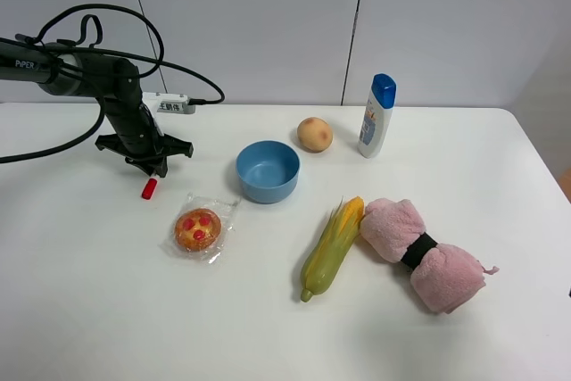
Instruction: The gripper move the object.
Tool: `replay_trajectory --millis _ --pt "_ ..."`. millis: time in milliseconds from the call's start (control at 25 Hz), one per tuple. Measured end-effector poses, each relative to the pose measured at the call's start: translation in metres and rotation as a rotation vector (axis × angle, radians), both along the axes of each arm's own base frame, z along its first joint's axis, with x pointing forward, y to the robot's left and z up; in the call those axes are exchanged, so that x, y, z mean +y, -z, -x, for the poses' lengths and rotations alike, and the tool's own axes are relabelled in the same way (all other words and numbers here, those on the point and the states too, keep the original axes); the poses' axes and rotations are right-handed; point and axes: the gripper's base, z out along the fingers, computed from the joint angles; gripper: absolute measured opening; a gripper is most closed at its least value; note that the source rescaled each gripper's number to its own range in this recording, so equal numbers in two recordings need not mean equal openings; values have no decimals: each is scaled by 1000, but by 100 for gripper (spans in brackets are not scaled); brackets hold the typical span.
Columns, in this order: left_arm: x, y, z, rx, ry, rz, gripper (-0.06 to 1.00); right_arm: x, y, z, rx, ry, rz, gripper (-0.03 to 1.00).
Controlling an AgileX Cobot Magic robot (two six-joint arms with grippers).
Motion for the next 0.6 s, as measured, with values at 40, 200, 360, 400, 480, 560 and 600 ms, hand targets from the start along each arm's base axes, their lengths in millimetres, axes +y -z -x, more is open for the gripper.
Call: replay_trajectory --millis 40,200,360,400,480,560,600 --pt "0 -1 0 -1 5 -1 0 0 0 0 0 0 0 100" --pt "0 -9 2 0 26 -5 0 0 0 0 0 0 0 100" --pt "0 -30 4 -21 36 0 0 0 0 0 0 0 0 100" --pt "1 -36 4 -32 49 -1 0 0 0 0 0 0 0 100" --pt "-1 -48 6 -55 89 -6 0 0 0 0 0 0 0 100" --pt "-5 -58 7 -80 169 -17 0 0 0 0 0 0 0 100" --pt "-7 -61 7 -92 217 -23 0 0 0 0 0 0 0 100"
